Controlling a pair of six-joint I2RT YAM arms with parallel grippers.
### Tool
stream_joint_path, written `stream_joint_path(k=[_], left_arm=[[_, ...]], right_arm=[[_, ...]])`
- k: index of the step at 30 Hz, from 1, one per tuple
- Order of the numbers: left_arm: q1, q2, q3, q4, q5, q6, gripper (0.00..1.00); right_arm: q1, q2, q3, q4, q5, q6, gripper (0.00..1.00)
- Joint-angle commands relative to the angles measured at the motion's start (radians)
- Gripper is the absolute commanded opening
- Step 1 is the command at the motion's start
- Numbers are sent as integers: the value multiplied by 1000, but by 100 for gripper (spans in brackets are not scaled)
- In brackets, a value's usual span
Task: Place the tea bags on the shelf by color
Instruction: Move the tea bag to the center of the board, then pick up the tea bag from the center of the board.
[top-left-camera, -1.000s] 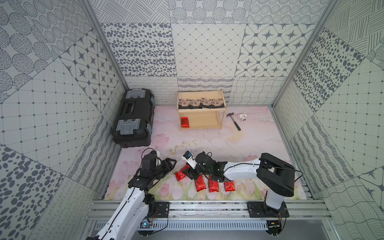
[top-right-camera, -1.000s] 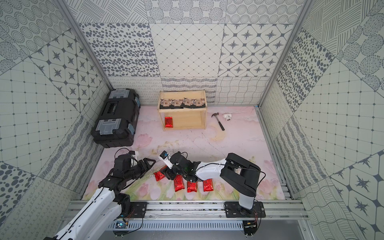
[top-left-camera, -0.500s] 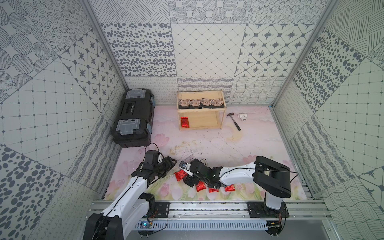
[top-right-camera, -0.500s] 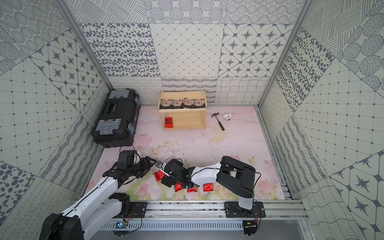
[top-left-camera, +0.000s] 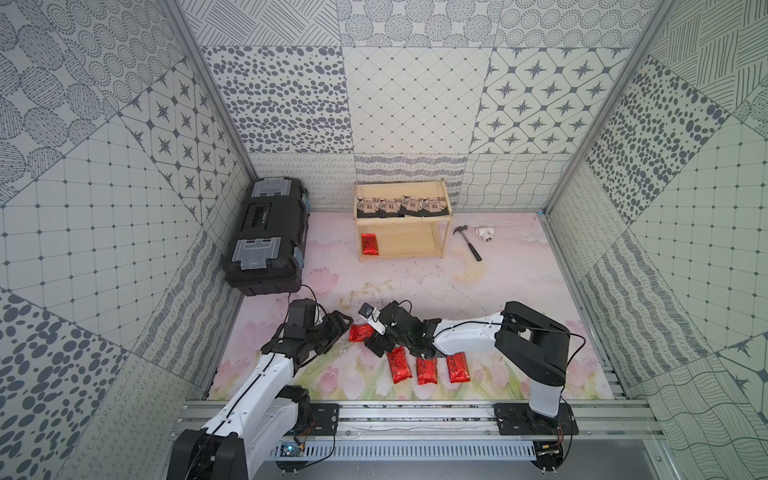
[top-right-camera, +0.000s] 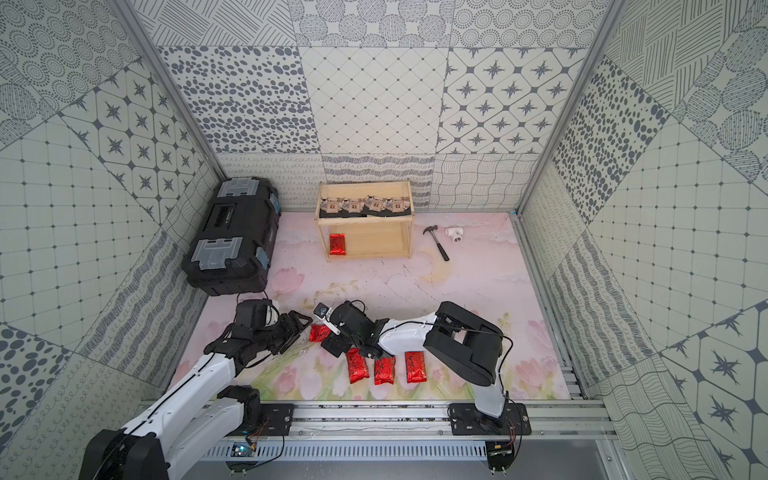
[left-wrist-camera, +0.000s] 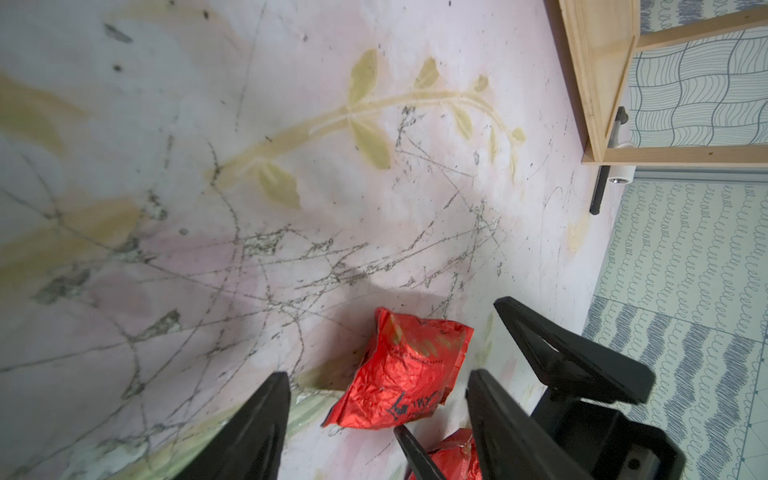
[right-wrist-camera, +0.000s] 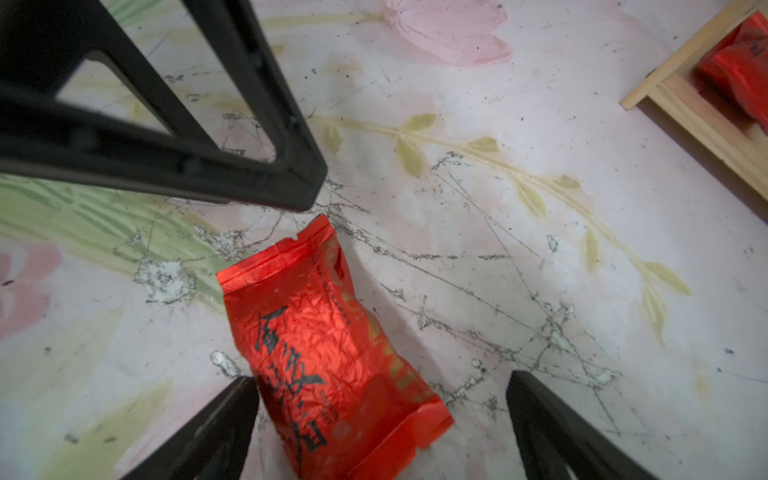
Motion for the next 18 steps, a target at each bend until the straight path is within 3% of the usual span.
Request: stream_joint_path(k=[1,7,18], left_arm=[[7,8,-20,94,39,20,70],[8,10,-69,205,74,19,62],[7,-5,-117,280,65,30,48]], right_arm=[[-22,-39,-6,71,-84,74,98],[-72,-79,-66,212,-208,176,82],[-89,6,-45,314,-267,216,40]])
